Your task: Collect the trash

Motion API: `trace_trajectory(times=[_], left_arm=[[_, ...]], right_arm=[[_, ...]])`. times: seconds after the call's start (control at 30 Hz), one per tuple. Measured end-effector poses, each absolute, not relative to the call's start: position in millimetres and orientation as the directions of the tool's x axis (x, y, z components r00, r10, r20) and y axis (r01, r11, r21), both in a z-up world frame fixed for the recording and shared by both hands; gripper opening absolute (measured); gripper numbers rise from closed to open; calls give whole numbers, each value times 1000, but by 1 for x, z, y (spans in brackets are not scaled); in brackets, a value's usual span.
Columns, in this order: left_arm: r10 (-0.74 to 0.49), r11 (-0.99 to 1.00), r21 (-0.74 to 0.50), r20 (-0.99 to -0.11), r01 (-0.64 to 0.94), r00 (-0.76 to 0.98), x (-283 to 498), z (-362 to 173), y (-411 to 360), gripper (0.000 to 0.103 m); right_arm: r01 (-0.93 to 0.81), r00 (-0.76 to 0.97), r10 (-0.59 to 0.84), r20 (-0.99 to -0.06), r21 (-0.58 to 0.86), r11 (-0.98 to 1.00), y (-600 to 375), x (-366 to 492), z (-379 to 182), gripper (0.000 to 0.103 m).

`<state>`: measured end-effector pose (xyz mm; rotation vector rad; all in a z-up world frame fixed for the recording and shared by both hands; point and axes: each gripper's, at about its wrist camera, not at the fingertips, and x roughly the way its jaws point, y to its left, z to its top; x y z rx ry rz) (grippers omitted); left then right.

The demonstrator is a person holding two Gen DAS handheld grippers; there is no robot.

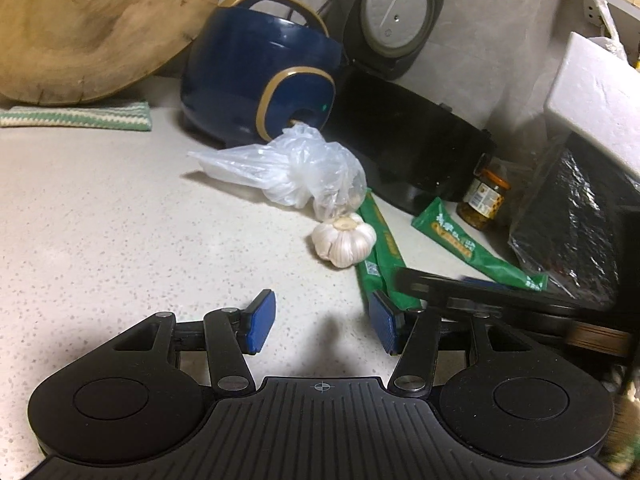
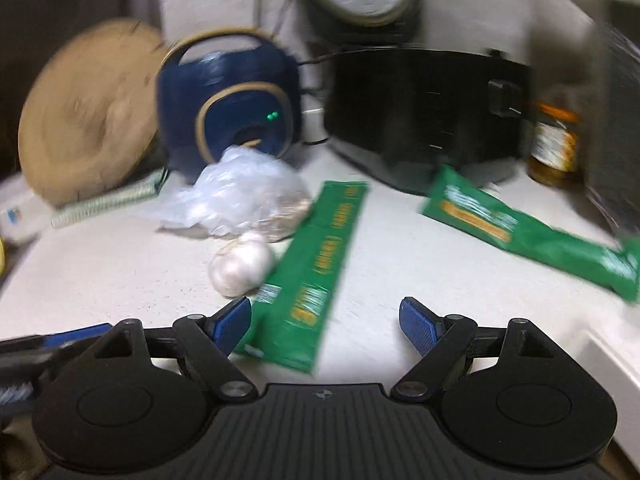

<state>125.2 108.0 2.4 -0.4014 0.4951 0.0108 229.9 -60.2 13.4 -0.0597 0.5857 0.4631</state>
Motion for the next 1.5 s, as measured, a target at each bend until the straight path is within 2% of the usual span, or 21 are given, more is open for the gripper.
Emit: trace_trajectory(times=[0.1, 0.2, 0.37, 0.5, 0.63, 0.7, 0.8, 0.87, 0.97, 1.07, 1.17, 1.3, 1.37, 1.43, 1.5], left_arm=[[-75, 925, -362, -468, -114, 881, 124, 3, 110, 54], [-92, 919, -381, -461, -103, 883, 122, 4, 113, 54], [-104, 920, -381, -462, -91, 881, 126, 4, 107, 54], [-117, 930, -363, -450, -62, 885, 126, 8, 97, 54], [-114, 937, -349, -399, -35, 910, 125, 12, 90, 54], [-93, 940, -340, -371, -42, 924, 123, 14, 90, 54], [-71, 926, -372, -356, -72, 932, 118, 14, 102, 54], [-53, 914, -394, -348, -94, 936, 113, 14, 113, 54], [-25, 903, -413, -327, -119, 945, 109, 10, 127, 54], [-31, 887, -447, -312, -118, 950, 106, 5, 134, 54], [-38, 897, -432, -292, -96, 956, 106, 5, 132, 54], [-60, 904, -420, -307, -78, 950, 110, 3, 128, 54], [-66, 901, -427, -304, -74, 950, 110, 2, 129, 54], [-74, 900, -430, -303, -67, 950, 110, 2, 130, 54], [-78, 902, -427, -302, -62, 950, 111, 1, 129, 54]], right_arm=[[-448, 709, 388, -588, 48, 892, -34, 242, 6, 77], [-456, 686, 400, -607, 70, 887, -32, 249, 4, 57], [-489, 674, 419, -608, 57, 870, -40, 242, 8, 35], [-480, 686, 413, -599, 54, 876, -61, 233, 14, 28], [-374, 752, 312, -581, 14, 928, -95, 233, 15, 28], [-325, 776, 258, -576, -15, 945, -107, 235, 16, 31], [-367, 752, 339, -565, 67, 928, -116, 235, 25, 41], [-424, 723, 421, -547, 129, 896, -111, 236, 36, 59], [-498, 684, 501, -531, 163, 852, -84, 244, 54, 74], [-545, 657, 517, -549, 128, 829, -44, 266, 66, 85], [-578, 612, 525, -592, 119, 808, -8, 299, 67, 87], [-528, 589, 463, -663, 117, 841, 24, 349, 53, 87], [-499, 553, 471, -687, 180, 848, 23, 367, 43, 79], [-482, 507, 493, -707, 241, 842, 14, 376, 37, 29], [-474, 507, 498, -703, 256, 843, -2, 373, 39, 21]])
